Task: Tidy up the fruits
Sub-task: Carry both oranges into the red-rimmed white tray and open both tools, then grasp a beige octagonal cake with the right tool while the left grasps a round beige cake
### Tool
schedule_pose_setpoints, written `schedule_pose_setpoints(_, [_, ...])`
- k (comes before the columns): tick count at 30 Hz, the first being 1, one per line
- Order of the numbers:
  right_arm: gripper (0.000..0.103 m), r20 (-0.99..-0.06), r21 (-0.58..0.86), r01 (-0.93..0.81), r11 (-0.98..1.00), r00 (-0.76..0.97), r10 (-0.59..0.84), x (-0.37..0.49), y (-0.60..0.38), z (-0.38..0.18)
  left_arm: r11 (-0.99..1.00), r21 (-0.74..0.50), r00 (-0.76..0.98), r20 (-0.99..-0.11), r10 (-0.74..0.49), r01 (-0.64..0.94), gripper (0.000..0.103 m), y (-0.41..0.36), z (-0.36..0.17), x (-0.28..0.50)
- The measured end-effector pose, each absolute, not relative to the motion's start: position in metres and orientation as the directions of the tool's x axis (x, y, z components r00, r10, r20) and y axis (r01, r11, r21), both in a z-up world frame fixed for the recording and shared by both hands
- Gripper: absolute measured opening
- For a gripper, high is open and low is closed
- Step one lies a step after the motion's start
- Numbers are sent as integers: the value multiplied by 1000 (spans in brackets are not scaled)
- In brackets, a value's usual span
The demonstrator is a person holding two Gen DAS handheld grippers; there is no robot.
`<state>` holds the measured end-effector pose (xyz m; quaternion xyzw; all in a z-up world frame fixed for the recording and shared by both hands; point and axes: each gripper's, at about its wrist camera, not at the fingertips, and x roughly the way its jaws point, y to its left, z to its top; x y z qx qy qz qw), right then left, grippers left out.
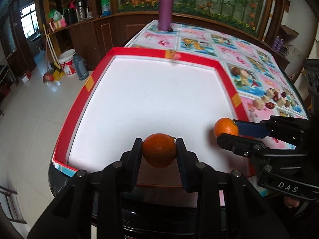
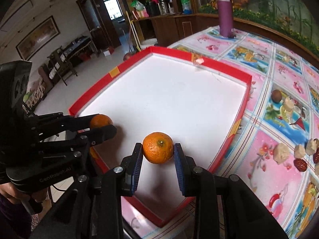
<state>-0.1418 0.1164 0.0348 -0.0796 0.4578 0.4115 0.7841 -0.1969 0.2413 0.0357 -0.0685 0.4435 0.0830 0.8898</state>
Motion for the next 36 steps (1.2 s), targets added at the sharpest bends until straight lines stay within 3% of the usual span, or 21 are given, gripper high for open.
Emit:
schedule_pose_setpoints(10, [37, -814, 278, -705, 652, 188, 550, -145, 117, 29, 975, -20, 562, -820, 112, -223, 36, 249, 26, -192])
schedule_pose_setpoints(13, [40, -800, 302, -699, 648, 184, 571, -144, 109, 33, 971, 12, 550, -822, 146, -240, 47, 249, 27, -191])
schedule_pose_setpoints(15, [51, -788, 307, -698, 647, 195, 584, -144, 102, 39, 967, 20, 562, -811, 163, -252, 57, 248, 32, -194])
schedule_pose_setpoints(16, [52, -779, 307, -694, 651, 210, 591, -143, 97, 42, 965, 19, 570, -804, 170, -260, 63, 248, 36, -196])
schedule_pose_setpoints(23, [52, -718, 349, -626, 698, 300, 628, -131, 32, 63, 978, 24, 660, -734, 159, -209, 79, 216, 74, -199])
schedule_pose_setpoints(36, [53, -727, 346, -378, 859, 470, 500, -96, -113, 54, 997, 19, 650, -759, -38, 80, 81, 93, 82, -153])
